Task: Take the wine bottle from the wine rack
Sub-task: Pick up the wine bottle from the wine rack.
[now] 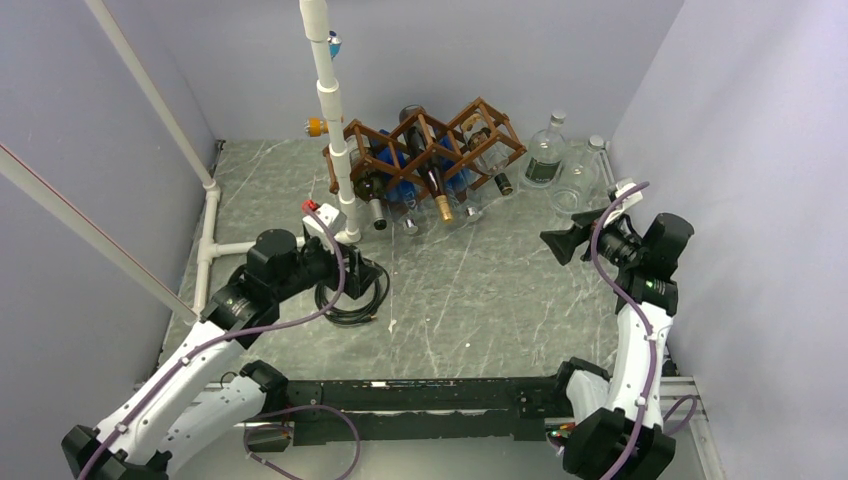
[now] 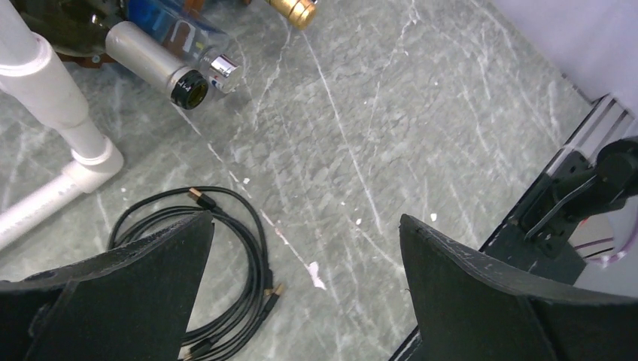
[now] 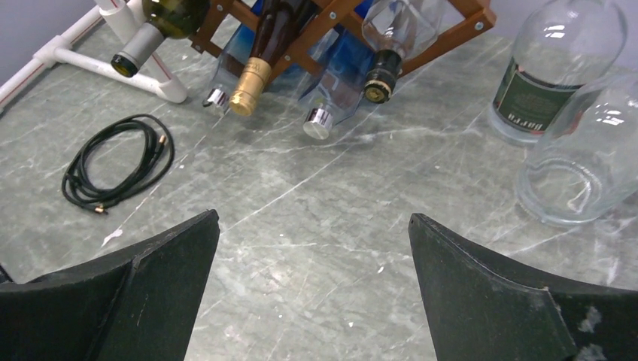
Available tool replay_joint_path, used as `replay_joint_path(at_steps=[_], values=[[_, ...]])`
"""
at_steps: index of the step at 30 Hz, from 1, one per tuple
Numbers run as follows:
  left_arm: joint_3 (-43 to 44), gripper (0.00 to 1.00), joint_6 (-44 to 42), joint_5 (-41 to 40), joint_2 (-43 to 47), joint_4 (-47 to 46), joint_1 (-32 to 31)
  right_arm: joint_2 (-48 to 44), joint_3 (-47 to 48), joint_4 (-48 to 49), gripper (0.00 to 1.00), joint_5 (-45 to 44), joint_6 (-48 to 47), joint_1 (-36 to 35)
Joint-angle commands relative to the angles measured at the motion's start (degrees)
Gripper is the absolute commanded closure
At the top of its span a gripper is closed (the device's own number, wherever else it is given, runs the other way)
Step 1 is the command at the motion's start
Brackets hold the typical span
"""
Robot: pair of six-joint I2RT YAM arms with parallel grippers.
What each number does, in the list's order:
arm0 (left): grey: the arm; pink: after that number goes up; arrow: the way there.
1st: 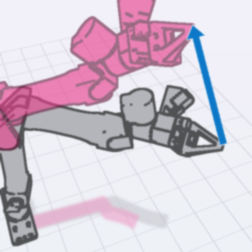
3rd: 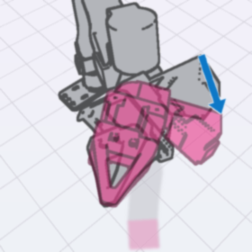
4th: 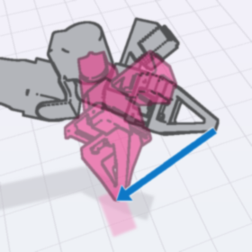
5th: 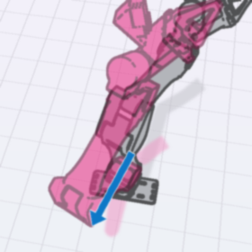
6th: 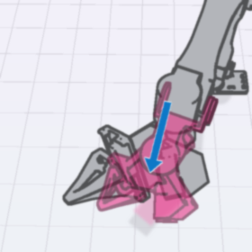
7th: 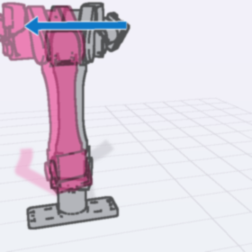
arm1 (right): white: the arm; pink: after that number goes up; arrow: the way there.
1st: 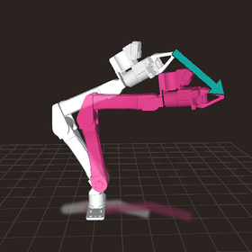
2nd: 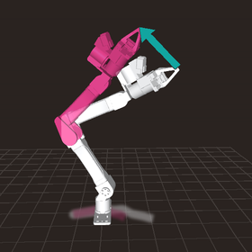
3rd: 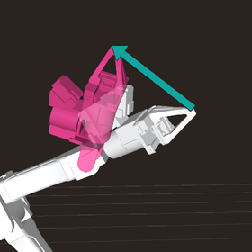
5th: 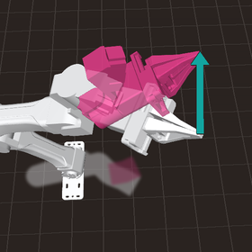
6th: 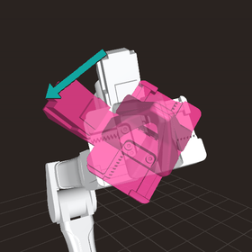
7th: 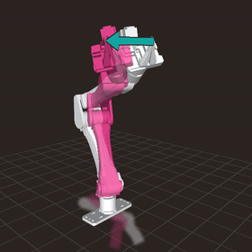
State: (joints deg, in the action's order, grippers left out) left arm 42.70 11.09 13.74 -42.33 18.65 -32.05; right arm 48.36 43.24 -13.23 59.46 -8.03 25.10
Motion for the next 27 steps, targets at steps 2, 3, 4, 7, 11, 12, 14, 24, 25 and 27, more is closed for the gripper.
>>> replay_joint_path(at_steps=[2,3,4,7,11,12,14,24,25,27], values=[[0.03,0.00,9.27,-0.56,-3.29,-5.97,0.35,0.89,3.64,-4.40,0.00,1.23,-1.60,0.28],[0.22,0.00,10.40,-1.04,-4.15,-6.57,0.33,0.74,3.68,-4.52,0.00,0.56,-1.59,0.28],[0.53,0.01,11.79,-1.72,-4.96,-7.03,0.33,0.69,3.69,-4.44,0.00,0.11,-1.33,0.25],[1.50,0.00,15.54,-3.46,-7.97,-8.00,0.37,1.00,4.15,-5.19,0.00,-0.35,-1.34,0.12],[2.85,0.00,20.70,-9.20,-13.02,-7.90,0.35,1.83,4.77,-6.45,0.00,-0.95,-1.94,-0.02],[3.12,0.01,21.47,-11.16,-14.41,-7.21,0.33,1.94,4.82,-6.60,0.00,-1.05,-2.02,0.03],[4.59,0.01,22.34,-14.48,-17.51,-5.11,0.33,2.28,4.83,-6.67,0.00,-1.04,-2.18,-0.01],[9.89,0.01,22.91,-28.52,-26.15,-0.77,-3.48,4.10,4.83,-7.16,0.00,-1.55,-3.09,-0.07],[11.50,0.00,23.45,-31.95,-27.14,0.82,-4.78,4.19,4.76,-7.08,0.00,-1.48,-3.05,-0.08],[15.32,0.00,24.97,-38.40,-29.86,5.52,-7.93,4.30,4.74,-7.02,0.00,-1.39,-3.03,-0.05]])
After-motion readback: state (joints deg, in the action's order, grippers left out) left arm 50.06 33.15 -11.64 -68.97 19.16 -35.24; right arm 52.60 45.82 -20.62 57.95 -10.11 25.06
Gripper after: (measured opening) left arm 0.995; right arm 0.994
